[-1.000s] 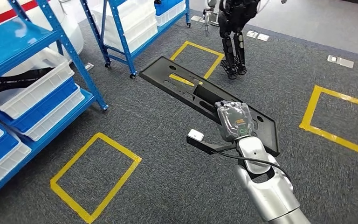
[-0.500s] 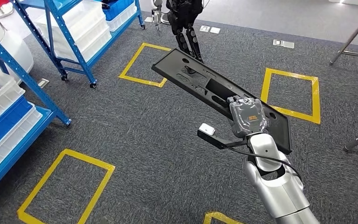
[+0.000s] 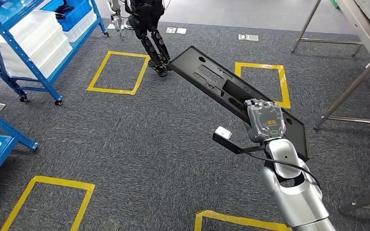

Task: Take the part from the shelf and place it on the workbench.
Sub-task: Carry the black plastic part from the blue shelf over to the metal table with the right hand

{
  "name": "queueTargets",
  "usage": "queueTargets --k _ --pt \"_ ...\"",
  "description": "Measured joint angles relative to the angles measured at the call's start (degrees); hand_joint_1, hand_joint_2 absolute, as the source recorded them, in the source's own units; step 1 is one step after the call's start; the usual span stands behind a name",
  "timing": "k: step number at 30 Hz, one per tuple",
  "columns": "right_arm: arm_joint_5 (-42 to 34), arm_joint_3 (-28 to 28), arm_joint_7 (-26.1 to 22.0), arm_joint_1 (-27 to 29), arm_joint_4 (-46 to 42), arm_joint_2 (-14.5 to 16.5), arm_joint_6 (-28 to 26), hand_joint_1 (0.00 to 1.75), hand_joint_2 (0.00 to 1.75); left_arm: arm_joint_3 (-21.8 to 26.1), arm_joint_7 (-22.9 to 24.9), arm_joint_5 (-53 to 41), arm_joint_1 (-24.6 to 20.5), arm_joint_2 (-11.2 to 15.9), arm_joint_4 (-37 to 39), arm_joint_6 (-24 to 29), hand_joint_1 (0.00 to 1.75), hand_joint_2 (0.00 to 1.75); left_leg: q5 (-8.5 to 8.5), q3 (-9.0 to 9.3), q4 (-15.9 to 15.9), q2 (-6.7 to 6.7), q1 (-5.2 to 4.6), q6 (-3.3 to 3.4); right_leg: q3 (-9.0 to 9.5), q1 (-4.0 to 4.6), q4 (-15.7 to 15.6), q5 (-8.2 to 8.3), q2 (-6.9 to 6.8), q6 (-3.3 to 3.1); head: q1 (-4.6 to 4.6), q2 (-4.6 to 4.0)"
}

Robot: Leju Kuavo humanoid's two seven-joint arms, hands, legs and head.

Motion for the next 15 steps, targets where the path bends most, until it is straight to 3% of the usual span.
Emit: queueTargets --k 1,2,4,6,8,9,10,12,13,15 --pt "-0.73 0.13 -0.47 -1.14 0.88 -0.01 0.22 1.69 1.75 0.02 0.01 0.22 0.04 -0.05 0.01 0.27 0.00 1.75 0.30 0.08 -0.49 0.68 -0.22 0.22 -0.19 -0.19 -0.42 0.51 0.96 0.53 -0.12 0.00" --pt "-1.35 0.26 -0.81 -2.24 1.88 -0.05 0.31 1.69 1.75 0.06 0.02 0.38 0.09 -0.16 0.01 0.49 0.00 1.75 0.97 0.35 -1.35 1.63 -0.21 0.23 -0.47 -0.18 -0.60 0.89 0.98 0.82 -0.22 0.00" --pt "-2.10 0.53 -1.18 -4.41 3.76 -0.14 0.28 1.69 1.75 0.21 0.02 0.60 0.30 -0.44 0.01 0.73 0.00 1.75 2.54 0.82 -3.34 3.46 -0.04 0.07 -1.78 0.34 0.91 0.00 -1.99 0.70 -0.05 0.00" --pt "-2.42 0.85 -1.35 -6.10 5.26 -0.08 0.18 1.69 1.75 0.43 0.08 0.63 0.75 -0.70 0.04 0.76 0.00 1.75 3.36 0.64 -4.12 5.41 -0.03 -0.37 -4.63 0.56 7.26 -3.56 -6.07 0.17 0.15 0.00" --pt "-2.59 1.22 -1.45 -6.72 6.51 0.00 0.09 1.69 1.75 0.57 0.17 0.63 1.26 -0.82 0.07 0.75 0.00 1.75 3.61 0.13 -4.09 7.43 -0.05 -0.70 -6.98 0.30 14.10 -6.55 -7.26 0.54 0.31 0.00" --pt "-2.63 1.38 -1.47 -6.76 7.06 0.01 0.07 1.69 1.75 0.61 0.21 0.64 1.42 -0.87 0.08 0.75 0.00 1.75 3.69 -0.07 -4.07 8.32 0.02 -0.87 -6.89 0.15 15.14 -6.96 -7.44 1.02 0.34 0.00" --pt "-2.67 1.54 -1.47 -6.78 7.56 0.00 0.05 1.69 1.75 0.66 0.26 0.64 1.50 -0.94 0.08 0.75 0.00 1.75 3.74 -0.21 -4.03 9.22 0.11 -1.11 -5.43 -0.01 13.60 -6.52 -7.76 1.69 0.42 0.00" --pt "-2.73 1.84 -1.48 -7.08 8.31 0.02 0.00 1.69 1.75 0.78 0.41 0.71 1.54 -1.10 0.09 0.75 0.00 1.75 3.57 -0.35 -3.67 10.85 0.19 -1.78 -0.15 -0.36 5.52 -4.70 -9.98 2.84 0.48 0.00" --pt "-2.80 2.04 -1.51 -7.40 8.62 0.15 -0.07 1.69 1.75 0.85 0.49 0.80 1.53 -1.15 0.09 0.78 0.00 1.75 3.34 -0.54 -3.32 11.61 0.09 -2.25 2.27 -0.24 1.80 -3.90 -11.18 2.96 0.51 0.00" --pt "-3.15 2.43 -1.66 -8.12 9.46 0.42 -0.45 1.69 1.75 0.96 0.53 1.06 1.51 -1.16 0.09 0.89 0.00 1.75 2.97 -0.75 -2.66 12.80 -0.16 -3.03 3.89 0.10 -0.97 -3.44 -12.02 2.17 0.39 0.00"
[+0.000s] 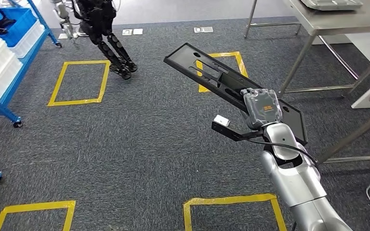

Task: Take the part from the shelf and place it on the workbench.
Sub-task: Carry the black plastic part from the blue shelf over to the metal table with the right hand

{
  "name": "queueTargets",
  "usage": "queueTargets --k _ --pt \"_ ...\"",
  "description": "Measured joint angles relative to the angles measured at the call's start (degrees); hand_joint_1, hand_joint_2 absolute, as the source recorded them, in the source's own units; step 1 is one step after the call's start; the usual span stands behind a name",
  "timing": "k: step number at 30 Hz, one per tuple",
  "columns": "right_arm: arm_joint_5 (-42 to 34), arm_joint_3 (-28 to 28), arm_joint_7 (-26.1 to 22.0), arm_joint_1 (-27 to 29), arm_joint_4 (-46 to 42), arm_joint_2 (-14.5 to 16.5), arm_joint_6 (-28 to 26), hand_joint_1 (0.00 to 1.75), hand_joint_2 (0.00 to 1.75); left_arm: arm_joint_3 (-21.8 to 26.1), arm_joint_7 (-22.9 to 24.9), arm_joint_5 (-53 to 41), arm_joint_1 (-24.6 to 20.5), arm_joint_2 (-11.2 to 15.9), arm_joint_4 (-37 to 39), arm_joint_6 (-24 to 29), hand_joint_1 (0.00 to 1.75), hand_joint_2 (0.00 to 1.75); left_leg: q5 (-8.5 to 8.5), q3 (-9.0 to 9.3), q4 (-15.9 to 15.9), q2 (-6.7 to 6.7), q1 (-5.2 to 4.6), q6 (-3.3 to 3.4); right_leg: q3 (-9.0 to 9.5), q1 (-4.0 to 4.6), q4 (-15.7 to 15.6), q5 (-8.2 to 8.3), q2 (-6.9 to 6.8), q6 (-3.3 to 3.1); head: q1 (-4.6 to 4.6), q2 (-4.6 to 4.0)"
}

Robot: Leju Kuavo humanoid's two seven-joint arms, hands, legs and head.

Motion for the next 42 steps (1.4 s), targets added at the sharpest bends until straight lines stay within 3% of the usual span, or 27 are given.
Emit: queueTargets --k 2,3,4,6,8,9,11,13,15,16,17,18,20,21,22,24,25,27,29,30,32,33,35,37,39,40,42 --pt "-0.49 0.45 -0.34 -0.60 1.12 0.15 -0.40 1.69 1.75 0.09 -0.08 0.37 -0.04 -0.07 0.01 0.21 0.00 1.75 -0.23 -0.07 0.34 0.81 0.18 -0.59 -0.25 0.07 0.16 0.29 1.45 -1.06 -0.17 0.00" --pt "-0.67 0.66 -0.55 -0.93 1.61 0.20 -0.50 1.69 1.75 0.14 -0.16 0.53 -0.04 -0.10 0.01 0.31 0.00 1.75 -0.74 -0.24 0.81 0.10 0.48 -0.92 -0.38 -0.01 0.14 0.43 2.09 -1.46 -0.21 0.00" --pt "-0.83 0.90 -0.71 -1.33 2.03 0.34 -0.53 1.69 1.75 0.24 -0.28 0.65 0.01 -0.13 0.01 0.38 0.00 1.75 -1.81 -0.76 2.04 -1.30 0.79 -1.22 -0.48 -0.11 0.10 0.60 2.71 -1.92 -0.24 0.00" --pt "-1.05 1.42 -0.84 -2.23 2.79 0.80 -0.57 1.69 1.75 0.57 -0.51 0.74 0.29 -0.15 0.02 0.41 0.00 1.75 -5.56 -3.33 8.05 -4.87 1.24 -1.64 -0.68 -0.07 0.08 0.84 4.01 -2.55 -0.32 0.00" --pt "-1.32 1.96 -0.84 -2.80 3.71 1.21 -0.67 1.69 1.75 0.88 -0.60 0.74 0.61 -0.20 0.07 0.29 0.00 1.75 -8.50 -6.70 15.29 -6.19 1.39 -1.71 -0.77 0.28 0.11 0.92 5.42 -2.80 -0.30 0.00" --pt "-1.43 2.17 -0.83 -2.89 4.14 1.28 -0.74 1.69 1.75 0.95 -0.60 0.71 0.72 -0.23 0.09 0.20 0.00 1.75 -8.46 -7.56 16.80 -6.32 1.41 -1.64 -0.78 0.44 0.15 0.95 6.16 -2.85 -0.29 0.00" --pt "-1.56 2.48 -0.72 -2.90 4.78 1.30 -0.92 1.69 1.75 0.98 -0.57 0.62 0.84 -0.31 0.11 0.01 0.00 1.75 -5.13 -6.20 13.19 -6.89 1.45 -1.27 -0.74 0.58 0.25 0.96 7.73 -2.83 -0.28 0.00" --pt "-1.61 2.66 -0.51 -2.98 5.11 1.30 -1.27 1.69 1.75 1.01 -0.51 0.51 0.94 -0.33 0.14 -0.10 0.00 1.75 -1.36 -2.96 5.87 -9.92 1.66 -0.87 -0.85 0.57 0.33 1.08 9.17 -2.65 -0.24 0.00" --pt "-1.67 2.82 -0.33 -3.09 5.39 1.34 -1.73 1.69 1.75 1.08 -0.44 0.44 1.06 -0.33 0.20 -0.12 0.00 1.75 -0.33 -1.50 2.46 -12.42 1.68 -0.65 -1.38 0.31 0.32 1.45 10.50 -2.09 -0.34 0.00" --pt "-1.71 2.90 -0.25 -3.10 5.53 1.31 -1.88 1.69 1.75 1.11 -0.40 0.43 1.10 -0.32 0.22 -0.12 0.00 1.75 -0.35 -1.48 2.24 -12.42 1.54 -0.58 -1.73 0.16 0.22 1.76 11.25 -1.61 -0.45 0.00" --pt "-1.74 2.98 -0.17 -3.03 5.66 1.22 -1.96 1.69 1.75 1.15 -0.38 0.42 1.10 -0.32 0.22 -0.11 0.00 1.75 -0.26 -1.43 1.90 -11.54 1.37 -0.43 -2.08 0.02 0.00 2.08 12.02 -1.13 -0.57 0.00" --pt "-1.76 3.06 -0.11 -2.95 5.76 1.05 -2.01 1.69 1.75 1.18 -0.36 0.42 1.06 -0.33 0.22 -0.11 0.00 1.75 -0.01 -1.34 1.44 -10.58 1.33 -0.22 -2.53 0.08 0.16 2.10 11.66 -0.86 -0.64 0.00" --pt "-1.75 3.25 -0.01 -2.94 5.92 0.79 -2.11 1.69 1.75 1.25 -0.36 0.42 1.06 -0.37 0.22 -0.11 0.00 1.75 0.56 -1.20 0.59 -8.74 1.34 0.29 -4.35 0.50 3.00 0.50 8.62 -0.93 -0.42 0.00" --pt "-1.75 3.37 0.02 -2.95 6.00 0.76 -2.20 1.69 1.75 1.27 -0.36 0.42 1.07 -0.39 0.22 -0.11 0.00 1.75 0.73 -1.22 0.41 -7.81 1.30 0.45 -5.95 0.64 6.43 -1.24 6.55 -1.26 -0.30 0.00" --pt "-1.75 3.50 0.05 -2.94 6.09 0.77 -2.27 1.69 1.75 1.31 -0.36 0.42 1.13 -0.38 0.22 -0.11 0.00 1.75 0.77 -1.30 0.40 -6.93 1.18 0.56 -7.75 0.73 10.52 -3.03 5.39 -1.44 -0.16 0.00" --pt "-1.75 3.68 0.07 -2.71 6.35 0.74 -2.34 1.69 1.75 1.38 -0.36 0.42 1.17 -0.38 0.22 -0.11 0.00 1.75 0.79 -1.42 0.43 -5.11 0.99 0.59 -10.20 0.76 16.71 -5.11 4.75 -1.24 -0.10 0.00" --pt "-1.75 3.72 0.08 -2.60 6.49 0.69 -2.34 1.69 1.75 1.43 -0.36 0.42 1.17 -0.38 0.22 -0.11 0.00 1.75 0.79 -1.44 0.43 -4.27 0.94 0.59 -9.84 0.77 16.72 -4.92 4.62 -0.90 -0.09 0.00" --pt "-1.75 3.73 0.09 -2.54 6.64 0.61 -2.36 1.69 1.75 1.48 -0.36 0.42 1.14 -0.40 0.22 -0.11 0.00 1.75 0.74 -1.41 0.47 -2.68 0.87 0.50 -5.60 0.80 9.78 -2.59 3.27 -0.15 -0.06 0.00" --pt "-1.75 3.73 0.10 -2.73 6.66 0.63 -2.38 1.69 1.75 1.50 -0.36 0.42 1.11 -0.41 0.23 -0.11 0.00 1.75 0.60 -1.44 0.62 -1.35 0.45 0.18 -1.02 1.28 1.96 -0.44 0.50 -0.36 -0.02 0.00" --pt "-1.75 3.74 0.10 -2.80 6.66 0.65 -2.39 1.69 1.75 1.50 -0.36 0.42 1.09 -0.42 0.23 -0.11 0.00 1.75 0.54 -1.43 0.70 -0.78 0.19 -0.01 -0.04 1.46 0.13 0.06 -0.30 -0.75 -0.01 0.00" --pt "-1.75 3.75 0.10 -2.82 6.67 0.60 -2.41 1.69 1.75 1.50 -0.36 0.42 1.04 -0.43 0.23 -0.11 0.00 1.75 0.49 -1.39 0.79 0.39 0.02 -0.28 -0.12 1.53 -0.36 0.42 0.58 -1.54 -0.08 0.00" --pt "-1.75 3.76 0.10 -2.82 6.67 0.54 -2.43 1.69 1.75 1.50 -0.36 0.39 1.00 -0.43 0.23 -0.11 0.00 1.75 0.20 -1.45 0.98 0.45 0.19 -0.51 -0.20 1.22 -0.45 0.58 1.27 -1.86 -0.03 0.00" --pt "-1.75 3.78 0.14 -2.88 6.66 0.51 -2.46 1.69 1.75 1.50 -0.38 0.33 0.99 -0.43 0.24 -0.11 0.00 1.75 -1.97 -2.43 3.58 -1.82 0.71 -1.10 -0.25 0.73 -0.63 0.93 2.65 -2.65 -0.09 0.00" --pt "-1.78 3.87 0.20 -2.89 6.66 0.67 -2.51 1.69 1.75 1.50 -0.40 0.30 1.13 -0.42 0.25 -0.11 0.00 1.75 -6.08 -5.35 10.68 -5.17 1.07 -1.62 -0.33 0.59 -0.68 1.14 4.05 -3.28 -0.12 0.00" --pt "-1.81 4.03 0.21 -2.81 6.68 0.79 -2.55 1.69 1.75 1.51 -0.41 0.34 1.28 -0.42 0.27 -0.10 0.00 1.75 -8.50 -8.35 17.37 -6.28 1.23 -1.85 -0.40 0.67 -0.64 1.24 5.63 -3.50 -0.08 0.00" --pt "-1.83 4.14 0.21 -2.77 6.69 0.79 -2.57 1.69 1.75 1.52 -0.45 0.43 1.32 -0.42 0.28 -0.07 0.00 1.75 -8.05 -8.69 18.03 -6.43 1.33 -1.85 -0.41 0.71 -0.60 1.28 6.46 -3.54 -0.09 0.00" --pt "-1.83 4.32 0.20 -2.74 6.70 0.90 -2.60 1.69 1.75 1.54 -0.61 0.64 1.34 -0.42 0.29 0.03 0.00 1.75 -4.25 -6.33 12.81 -7.24 1.62 -1.70 -0.37 0.66 -0.44 1.30 8.09 -3.51 -0.08 0.00"
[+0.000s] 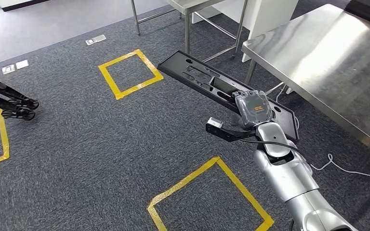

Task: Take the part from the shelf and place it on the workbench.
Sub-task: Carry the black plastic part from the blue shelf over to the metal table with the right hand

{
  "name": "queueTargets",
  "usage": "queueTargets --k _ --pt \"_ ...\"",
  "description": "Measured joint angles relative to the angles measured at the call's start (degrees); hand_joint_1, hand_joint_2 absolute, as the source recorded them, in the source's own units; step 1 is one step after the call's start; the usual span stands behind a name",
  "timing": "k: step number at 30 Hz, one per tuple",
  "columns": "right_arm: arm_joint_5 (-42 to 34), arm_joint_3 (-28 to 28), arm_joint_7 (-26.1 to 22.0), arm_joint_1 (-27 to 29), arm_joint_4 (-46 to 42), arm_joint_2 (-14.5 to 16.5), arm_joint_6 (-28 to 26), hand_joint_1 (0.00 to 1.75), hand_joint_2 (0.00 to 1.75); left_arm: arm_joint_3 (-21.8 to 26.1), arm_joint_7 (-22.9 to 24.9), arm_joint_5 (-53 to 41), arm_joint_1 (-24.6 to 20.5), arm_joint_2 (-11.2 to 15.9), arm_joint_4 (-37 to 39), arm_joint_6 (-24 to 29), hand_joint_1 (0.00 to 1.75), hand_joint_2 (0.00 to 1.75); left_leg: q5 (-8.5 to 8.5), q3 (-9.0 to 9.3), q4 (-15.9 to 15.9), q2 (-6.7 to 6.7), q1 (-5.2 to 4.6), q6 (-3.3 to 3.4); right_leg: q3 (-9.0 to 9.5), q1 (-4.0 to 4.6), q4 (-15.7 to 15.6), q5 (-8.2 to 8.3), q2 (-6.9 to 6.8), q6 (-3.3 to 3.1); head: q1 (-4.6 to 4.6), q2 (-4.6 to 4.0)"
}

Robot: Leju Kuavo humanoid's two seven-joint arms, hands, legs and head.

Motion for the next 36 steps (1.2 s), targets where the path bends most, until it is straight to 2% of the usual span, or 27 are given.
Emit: queueTargets --k 2,3,4,6,8,10,12,13,14,15,16,18,19,20,21,22,23,25,26,27,28,29,30,32,34,35,36 --pt "0.14 0.21 0.01 -0.01 0.08 0.36 -0.23 1.69 1.75 0.15 -0.25 0.16 0.17 0.01 0.03 0.11 0.00 1.75 3.39 3.33 -7.26 -2.75 0.39 0.13 -0.21 0.06 0.22 0.10 1.47 0.20 0.05 0.00" --pt "0.32 0.35 0.07 0.02 0.15 0.61 -0.52 1.69 1.75 0.27 -0.35 0.21 0.28 0.03 0.05 0.17 0.00 1.75 4.04 4.27 -9.41 -3.74 0.46 0.20 -0.52 0.06 0.31 0.26 2.20 0.46 0.03 0.00" --pt "0.52 0.50 0.17 0.13 0.25 0.83 -0.83 1.69 1.75 0.41 -0.41 0.24 0.35 0.05 0.08 0.22 0.00 1.75 3.98 4.59 -10.24 -4.13 0.40 0.29 -0.92 0.03 0.34 0.49 2.87 0.81 0.03 0.00" --pt "1.03 0.75 0.52 0.51 0.39 1.10 -1.26 1.69 1.75 0.68 -0.45 0.27 0.35 0.07 0.09 0.34 0.00 1.75 3.98 4.60 -10.84 -2.74 0.32 0.71 -1.79 -0.02 0.28 0.91 3.79 1.61 0.03 0.00" --pt "1.51 0.93 1.01 0.77 0.44 1.31 -1.27 1.69 1.75 0.86 -0.54 0.30 0.36 0.01 0.09 0.45 0.00 1.75 4.45 4.56 -11.44 -1.33 0.36 1.39 -3.22 0.34 2.05 -0.09 1.35 1.76 0.22 0.00" --pt "1.81 1.11 1.50 0.87 0.41 1.65 -1.19 1.69 1.75 0.92 -0.70 0.30 0.56 -0.05 0.09 0.52 0.00 1.75 4.77 4.39 -11.67 0.27 0.12 1.85 -6.31 0.63 8.66 -3.33 -2.23 1.23 0.45 0.00" --pt "2.03 1.23 1.88 1.24 0.34 1.82 -1.05 1.69 1.75 0.97 -0.79 0.19 0.81 -0.07 0.09 0.53 0.00 1.75 4.84 4.21 -11.65 2.02 -0.13 1.96 -9.30 0.64 16.29 -6.23 -3.27 1.06 0.58 0.00" --pt "2.14 1.25 2.03 1.52 0.28 1.78 -0.96 1.69 1.75 0.98 -0.80 0.10 0.86 -0.08 0.09 0.51 0.00 1.75 4.85 4.18 -11.64 2.84 -0.20 1.98 -9.50 0.63 17.62 -6.58 -3.39 1.26 0.60 0.00" --pt "2.22 1.20 2.16 1.76 0.17 1.67 -0.85 1.69 1.75 0.99 -0.80 -0.03 0.87 -0.12 0.09 0.49 0.00 1.75 4.86 4.18 -11.64 3.63 -0.23 1.99 -8.48 0.64 16.51 -6.08 -3.57 1.59 0.62 0.00" --pt "2.26 1.08 2.25 1.90 0.00 1.51 -0.73 1.69 1.75 0.99 -0.79 -0.17 0.85 -0.18 0.09 0.45 0.00 1.75 4.85 4.21 -11.63 4.40 -0.26 1.97 -6.31 0.67 13.10 -4.95 -4.14 1.92 0.61 0.00" --pt "2.29 0.90 2.28 1.93 -0.26 1.33 -0.62 1.69 1.75 0.99 -0.78 -0.28 0.81 -0.25 0.09 0.41 0.00 1.75 4.84 4.25 -11.62 5.11 -0.33 1.93 -3.63 0.76 8.58 -3.70 -5.50 2.10 0.63 0.00" --pt "2.26 0.50 2.28 1.76 -0.86 1.01 -0.38 1.69 1.75 0.99 -0.77 -0.46 0.75 -0.36 0.09 0.33 0.00 1.75 4.78 4.23 -11.51 6.45 -0.72 1.66 0.28 1.42 1.65 -2.07 -7.82 1.79 0.57 0.00" --pt "2.21 0.33 2.28 1.71 -1.09 0.79 -0.25 1.69 1.75 0.98 -0.77 -0.51 0.69 -0.38 0.09 0.30 0.00 1.75 4.76 4.22 -11.45 7.07 -0.94 1.49 0.94 1.66 0.30 -1.83 -8.24 1.46 0.56 0.00" --pt "2.16 0.20 2.28 1.73 -1.23 0.54 -0.13 1.69 1.75 0.98 -0.75 -0.59 0.62 -0.40 0.09 0.26 0.00 1.75 4.76 4.24 -11.43 7.71 -1.08 1.31 0.94 1.87 0.04 -1.72 -7.66 1.13 0.50 0.00" --pt "2.13 0.06 2.27 1.83 -1.33 0.25 -0.03 1.69 1.75 0.98 -0.73 -0.68 0.51 -0.40 0.09 0.22 0.00 1.75 4.69 4.25 -11.40 8.22 -1.08 1.12 0.87 1.55 -0.07 -1.51 -6.88 0.77 0.47 0.00" --pt "2.11 -0.08 2.25 1.95 -1.44 -0.03 0.03 1.69 1.75 0.98 -0.70 -0.79 0.36 -0.39 0.09 0.20 0.00 1.75 4.32 4.17 -11.13 7.77 -0.95 0.85 0.86 1.25 -0.20 -1.31 -6.17 0.46 0.48 0.00" --pt "2.11 -0.19 2.23 2.01 -1.59 -0.19 0.06 1.69 1.75 0.98 -0.67 -0.89 0.25 -0.39 0.09 0.17 0.00 1.75 3.38 3.80 -10.06 6.46 -0.73 0.57 0.87 0.93 -0.33 -1.06 -5.51 0.03 0.43 0.00" --pt "2.10 -0.27 2.21 2.07 -1.87 -0.21 0.10 1.69 1.75 0.97 -0.62 -0.99 0.14 -0.38 0.09 0.08 0.00 1.75 -0.22 1.50 -4.33 2.65 -0.31 -0.04 0.85 0.52 -0.46 -0.71 -4.12 -0.61 0.33 0.00" --pt "2.09 -0.26 2.20 2.11 -1.93 -0.18 0.14 1.69 1.75 0.97 -0.60 -1.00 0.15 -0.38 0.09 0.04 0.00 1.75 -2.20 -0.23 -0.26 1.47 -0.20 -0.24 0.81 0.50 -0.45 -0.61 -3.40 -0.79 0.30 0.00" --pt "2.07 -0.24 2.18 2.19 -1.95 -0.16 0.21 1.69 1.75 0.97 -0.57 -1.00 0.15 -0.38 0.09 0.02 0.00 1.75 -3.49 -1.78 3.22 0.98 -0.16 -0.42 0.78 0.51 -0.44 -0.58 -2.60 -0.83 0.31 0.00" --pt "2.06 -0.23 2.15 2.30 -1.95 -0.20 0.27 1.69 1.75 0.98 -0.55 -1.00 0.15 -0.37 0.09 0.01 0.00 1.75 -3.75 -2.66 5.08 0.83 -0.11 -0.53 0.78 0.51 -0.40 -0.55 -1.81 -0.85 0.30 0.00" --pt "2.05 -0.22 2.14 2.38 -1.95 -0.25 0.32 1.69 1.75 0.98 -0.54 -1.00 0.14 -0.36 0.09 0.01 0.00 1.75 -2.82 -2.48 4.70 0.74 -0.01 -0.56 0.81 0.49 -0.32 -0.54 -1.00 -0.83 0.31 0.00" --pt "2.05 -0.23 2.13 2.43 -1.96 -0.29 0.34 1.69 1.75 0.99 -0.53 -0.99 0.12 -0.33 0.09 0.01 0.00 1.75 -0.86 -1.17 1.94 0.44 0.16 -0.55 0.84 0.44 -0.19 -0.54 -0.18 -0.81 0.29 0.00" --pt "2.05 -0.25 2.13 2.39 -2.03 -0.32 0.35 1.69 1.75 0.98 -0.52 -0.99 0.09 -0.27 0.09 0.00 0.00 1.75 2.95 2.45 -5.72 -2.05 0.77 -0.56 0.61 0.50 0.22 -0.52 1.40 -0.70 0.32 0.00" --pt "2.04 -0.28 2.13 2.25 -2.15 -0.32 0.35 1.69 1.75 0.98 -0.50 -0.99 0.03 -0.23 0.10 -0.07 0.00 1.75 3.95 4.20 -9.83 -4.36 1.04 -0.56 -0.21 0.58 0.64 -0.31 2.71 -0.26 0.41 0.00" --pt "2.02 -0.33 2.13 2.20 -2.21 -0.37 0.37 1.69 1.75 0.98 -0.49 -0.98 -0.02 -0.22 0.11 -0.14 0.00 1.75 3.75 4.27 -10.13 -4.51 0.90 -0.44 -0.72 0.51 0.63 -0.06 3.41 0.21 0.38 0.00" --pt "1.98 -0.41 2.11 2.19 -2.25 -0.49 0.40 1.69 1.75 0.98 -0.47 -0.97 -0.09 -0.22 0.11 -0.21 0.00 1.75 3.84 4.23 -10.39 -3.78 0.76 -0.13 -1.15 0.43 0.50 0.24 4.16 0.75 0.39 0.00"
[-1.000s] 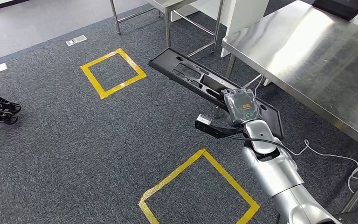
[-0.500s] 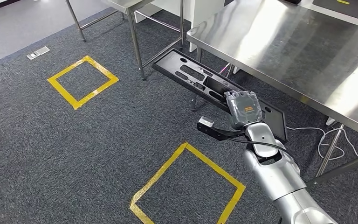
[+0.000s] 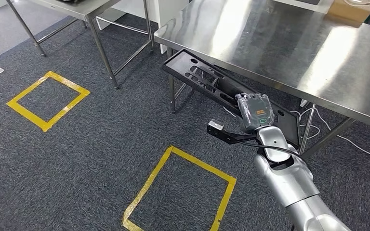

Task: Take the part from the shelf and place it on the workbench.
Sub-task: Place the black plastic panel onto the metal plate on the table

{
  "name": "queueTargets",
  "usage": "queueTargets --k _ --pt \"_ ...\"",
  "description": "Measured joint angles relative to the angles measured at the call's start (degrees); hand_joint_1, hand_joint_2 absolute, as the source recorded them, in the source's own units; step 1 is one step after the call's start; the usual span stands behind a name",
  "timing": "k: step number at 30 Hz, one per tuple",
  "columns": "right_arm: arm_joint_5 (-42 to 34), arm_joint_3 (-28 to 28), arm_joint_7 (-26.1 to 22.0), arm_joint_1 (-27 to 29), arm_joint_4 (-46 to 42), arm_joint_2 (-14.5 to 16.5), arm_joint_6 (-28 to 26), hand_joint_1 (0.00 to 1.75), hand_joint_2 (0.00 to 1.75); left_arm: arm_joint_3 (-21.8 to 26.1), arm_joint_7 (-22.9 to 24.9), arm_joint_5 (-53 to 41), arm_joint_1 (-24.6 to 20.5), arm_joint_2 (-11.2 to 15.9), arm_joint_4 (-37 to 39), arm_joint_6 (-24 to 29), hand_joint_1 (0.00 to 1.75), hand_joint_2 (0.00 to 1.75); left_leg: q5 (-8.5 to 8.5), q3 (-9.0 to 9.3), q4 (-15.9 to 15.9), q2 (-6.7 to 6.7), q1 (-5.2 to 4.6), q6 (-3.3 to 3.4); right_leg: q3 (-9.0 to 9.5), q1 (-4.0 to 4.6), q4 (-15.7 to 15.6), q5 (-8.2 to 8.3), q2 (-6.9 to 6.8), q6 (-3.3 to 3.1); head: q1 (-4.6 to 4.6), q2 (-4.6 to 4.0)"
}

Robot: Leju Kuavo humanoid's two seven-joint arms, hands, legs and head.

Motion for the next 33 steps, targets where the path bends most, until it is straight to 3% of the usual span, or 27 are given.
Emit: queueTargets --k 1,2,3,5,7,8,9,10,12,13,15,17,19,21,22,23,24,26,27,28,29,31,32,33 --pt "-0.04 -0.11 -0.02 0.00 -0.04 -0.16 0.02 1.69 1.75 0.01 0.01 0.02 -0.06 -0.02 0.00 -0.08 0.00 1.75 0.27 -0.03 -0.25 0.82 -0.05 0.43 -0.42 -0.07 0.02 0.12 -0.10 0.46 -0.02 0.00" --pt "-0.06 -0.24 -0.04 -0.06 -0.06 -0.32 0.03 1.69 1.75 0.01 0.01 0.05 -0.11 -0.04 -0.01 -0.15 0.00 1.75 0.58 0.01 -0.59 1.57 -0.09 0.87 -1.02 0.05 0.56 -0.16 -1.34 0.74 -0.02 0.00" --pt "-0.01 -0.35 -0.07 -0.18 -0.06 -0.47 0.00 1.69 1.75 0.01 0.02 0.09 -0.14 -0.07 -0.01 -0.26 0.00 1.75 0.88 0.01 -0.93 2.37 -0.06 1.29 -1.93 0.26 2.13 -1.03 -3.19 0.78 0.17 0.00" --pt "0.37 -0.50 0.02 -0.59 -0.04 -0.65 -0.18 1.69 1.75 0.02 0.05 0.30 -0.05 -0.06 -0.01 -0.81 0.00 1.75 1.11 -0.17 -1.11 3.70 -0.29 1.69 -4.80 0.34 8.44 -4.21 -6.81 0.44 0.48 0.00" --pt "1.02 -0.61 0.24 -0.86 0.03 -0.78 -0.43 1.69 1.75 0.07 0.10 0.49 0.10 0.02 0.00 -1.98 0.00 1.75 1.12 -0.40 -1.10 4.96 -0.46 1.78 -7.21 0.20 14.80 -6.64 -7.52 0.38 0.63 0.00" --pt "1.34 -0.70 0.35 -0.92 0.08 -0.87 -0.50 1.69 1.75 0.09 0.12 0.55 0.13 0.05 0.00 -2.55 0.00 1.75 1.07 -0.45 -1.09 5.49 -0.46 1.75 -7.09 0.14 15.54 -6.74 -7.58 0.61 0.62 0.00" --pt "1.58 -0.83 0.42 -0.97 0.11 -0.98 -0.54 1.69 1.75 0.11 0.12 0.56 0.12 0.07 0.00 -2.91 0.00 1.75 0.99 -0.45 -1.10 5.83 -0.43 1.67 -5.77 0.08 13.90 -6.01 -7.67 0.96 0.64 0.00" --pt "1.76 -0.99 0.45 -1.07 0.14 -1.11 -0.54 1.69 1.75 0.11 0.12 0.57 0.11 0.07 0.00 -3.11 0.00 1.75 0.89 -0.40 -1.10 6.14 -0.39 1.54 -3.45 0.01 10.35 -4.87 -7.92 1.28 0.65 0.00" --pt "2.14 -1.24 0.47 -1.49 0.15 -1.18 -0.56 1.69 1.75 0.11 0.14 0.58 0.05 0.07 0.00 -3.28 0.00 1.75 0.56 -0.30 -1.10 6.54 -0.59 0.97 1.13 0.29 2.70 -3.61 -8.69 1.28 0.64 0.00" --pt "2.42 -1.32 0.55 -1.64 0.14 -1.14 -0.58 1.69 1.75 0.11 0.16 0.58 0.02 0.08 0.00 -3.32 0.00 1.75 0.40 -0.23 -1.11 6.70 -0.75 0.61 2.44 0.50 0.47 -3.57 -8.98 0.97 0.58 0.00" --pt "3.11 -1.39 0.82 -1.53 0.13 -1.02 -0.63 1.69 1.75 0.11 0.27 0.56 -0.09 0.10 -0.01 -3.33 0.00 1.75 0.04 0.02 -1.18 6.99 -0.83 -0.08 3.23 0.93 -0.45 -4.00 -8.88 0.10 0.49 0.00" --pt "3.71 -1.53 1.09 -1.13 -0.02 -0.90 -0.64 1.69 1.75 0.12 0.42 0.48 -0.15 0.13 -0.07 -3.18 0.00 1.75 -0.43 0.03 -0.42 6.79 -0.48 -0.64 4.17 0.25 -0.68 -4.23 -8.52 -0.77 0.37 0.00" --pt "4.09 -1.63 1.23 -1.14 -0.21 -0.54 -0.63 1.69 1.75 0.14 0.56 0.36 -0.16 0.16 -0.11 -3.02 0.00 1.75 -1.84 -2.47 4.43 5.75 -0.22 -1.11 5.56 -0.33 -0.91 -4.81 -8.26 -1.92 0.08 0.00" --pt "4.26 -1.62 1.31 -1.18 -0.26 -0.13 -0.60 1.69 1.75 0.15 0.74 0.22 -0.05 0.20 -0.11 -2.99 0.00 1.75 -3.71 -8.01 12.80 4.85 -0.21 -1.44 6.83 -0.12 -0.92 -5.92 -7.98 -2.74 -0.09 0.00" --pt "4.28 -1.62 1.33 -1.02 -0.26 0.00 -0.58 1.69 1.75 0.16 0.81 0.18 0.03 0.22 -0.11 -3.00 0.00 1.75 -3.74 -10.70 15.83 4.68 -0.22 -1.56 7.56 -0.04 -0.92 -6.57 -7.75 -2.86 -0.08 0.00" --pt "4.31 -1.62 1.33 -0.84 -0.26 0.07 -0.57 1.69 1.75 0.17 0.86 0.16 0.09 0.22 -0.11 -3.01 0.00 1.75 -2.40 -12.40 16.57 4.64 -0.21 -1.59 8.45 0.01 -0.92 -7.35 -7.48 -2.79 -0.08 0.00" --pt "4.32 -1.63 1.33 -0.71 -0.26 0.10 -0.57 1.69 1.75 0.17 0.90 0.15 0.12 0.24 -0.11 -3.01 0.00 1.75 0.24 -12.89 14.83 4.66 -0.20 -1.52 9.51 0.00 -0.92 -8.21 -7.20 -2.65 -0.10 0.00" --pt "4.34 -1.63 1.33 -0.59 -0.25 0.20 -0.55 1.69 1.75 0.21 1.00 0.09 0.22 0.31 -0.09 -3.00 0.00 1.75 6.70 -11.19 7.22 4.65 -0.27 -1.16 11.75 0.01 -1.19 -10.15 -6.77 -2.20 -0.07 0.00" --pt "4.36 -1.62 1.33 -0.65 -0.24 0.26 -0.53 1.69 1.75 0.24 1.07 0.04 0.30 0.35 -0.05 -3.00 0.00 1.75 8.10 -9.76 3.88 4.59 -0.41 -0.91 12.51 0.24 -1.49 -10.98 -6.58 -1.82 -0.03 0.00" --pt "4.35 -1.63 1.34 -0.71 -0.25 0.31 -0.51 1.69 1.75 0.27 1.17 0.01 0.29 0.37 -0.01 -3.01 0.00 1.75 8.26 -8.69 1.96 4.58 -0.57 -0.59 12.98 0.40 -1.92 -11.58 -6.44 -1.45 -0.04 0.00" --pt "4.36 -1.65 1.35 -0.74 -0.26 0.32 -0.48 1.69 1.75 0.29 1.27 -0.01 0.23 0.38 0.02 -3.02 0.00 1.75 7.20 -7.99 1.40 4.54 -0.76 -0.21 13.52 0.65 -2.38 -11.84 -6.36 -1.03 0.01 0.00" --pt "4.39 -1.70 1.37 -0.78 -0.41 0.34 -0.43 1.69 1.75 0.31 1.47 -0.04 0.02 0.40 0.01 -3.01 0.00 1.75 5.62 -6.91 0.53 4.53 -0.99 0.75 13.73 0.86 -1.65 -11.14 -6.35 0.16 -0.01 0.00" --pt "4.43 -1.71 1.36 -0.70 -0.47 0.33 -0.40 1.69 1.75 0.33 1.53 -0.07 0.04 0.42 0.00 -3.01 0.00 1.75 5.06 -6.15 0.05 4.44 -1.03 1.23 12.95 0.97 0.49 -10.22 -6.54 0.67 0.05 0.00" --pt "4.44 -1.69 1.34 -0.52 -0.49 0.32 -0.39 1.69 1.75 0.36 1.57 -0.09 0.10 0.44 -0.01 -3.00 0.00 1.75 4.42 -5.10 -0.44 4.37 -1.05 1.71 10.77 1.00 4.17 -9.21 -6.76 1.04 0.04 0.00"
